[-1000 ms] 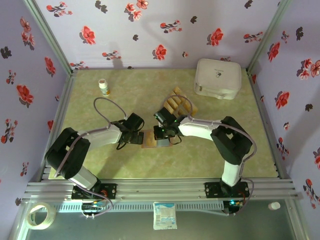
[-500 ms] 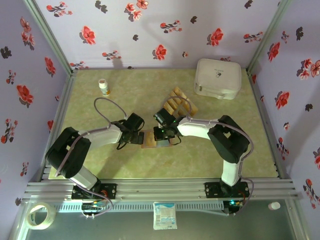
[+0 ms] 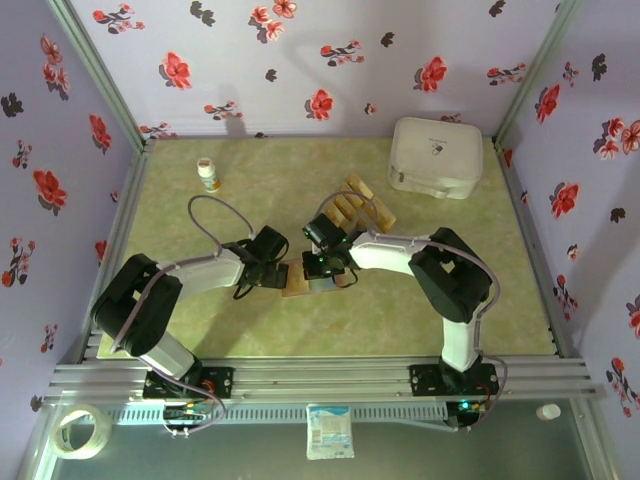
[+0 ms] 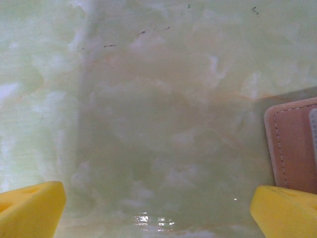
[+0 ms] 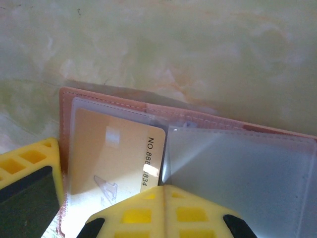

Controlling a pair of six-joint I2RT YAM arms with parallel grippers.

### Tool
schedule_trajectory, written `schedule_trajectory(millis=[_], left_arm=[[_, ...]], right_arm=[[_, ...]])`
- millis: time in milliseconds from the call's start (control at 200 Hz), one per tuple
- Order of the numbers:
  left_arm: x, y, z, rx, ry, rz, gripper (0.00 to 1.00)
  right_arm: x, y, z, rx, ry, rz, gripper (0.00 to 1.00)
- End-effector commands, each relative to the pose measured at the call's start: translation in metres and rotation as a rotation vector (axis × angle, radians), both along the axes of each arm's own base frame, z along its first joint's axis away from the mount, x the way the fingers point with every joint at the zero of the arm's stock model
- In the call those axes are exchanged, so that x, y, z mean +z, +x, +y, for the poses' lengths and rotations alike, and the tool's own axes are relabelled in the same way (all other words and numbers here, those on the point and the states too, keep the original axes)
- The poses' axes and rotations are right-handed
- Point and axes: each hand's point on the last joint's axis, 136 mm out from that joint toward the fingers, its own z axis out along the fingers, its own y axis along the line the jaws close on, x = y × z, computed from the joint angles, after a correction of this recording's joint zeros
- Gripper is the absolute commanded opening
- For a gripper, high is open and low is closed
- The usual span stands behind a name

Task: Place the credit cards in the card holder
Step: Insert the credit card into the card slot.

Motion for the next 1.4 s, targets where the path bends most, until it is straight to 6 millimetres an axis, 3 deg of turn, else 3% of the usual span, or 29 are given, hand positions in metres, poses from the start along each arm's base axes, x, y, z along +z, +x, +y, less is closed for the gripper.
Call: schedule_trajectory(millis=[0,160,345,650,860,1110,1275,1395], left_arm=[[-0.022,0.003,-0.004,-0.006,-0.013,0.016,1.00],[-0.016,0.004,-0.005,-0.012,-0.012,0.014,1.00],[0.001,0.008,-0.002,-0.004,-0.029,-0.013,1.00],[0.023,0.013,0.013,0.029,-0.042,-0.048,1.00],[0.039,0.015,0.027,0.066,-0.052,-0.078,1.00],[0.050,0.015,0.028,0.068,-0.070,-0.096,1.00],[0.051,0.015,0.024,0.060,-0.089,-0.095,1.00],[0.052,0.016,0.019,0.051,-0.111,-0.097,1.00]], right_arm=[[0.001,-0.003,0.014,0.026,0.031,0.019,0.00],[0.004,-0.007,0.017,0.043,0.043,0.025,0.00],[0.015,-0.005,0.007,0.021,0.038,-0.014,0.00],[0.033,-0.002,-0.009,-0.009,0.041,-0.058,0.13],[0.021,0.000,-0.030,-0.048,0.020,-0.048,0.14],[0.005,-0.005,-0.052,-0.082,-0.001,-0.026,0.15],[0.003,-0.014,-0.054,-0.098,0.033,-0.005,0.15],[0.015,-0.015,-0.050,-0.103,0.065,-0.019,0.15]])
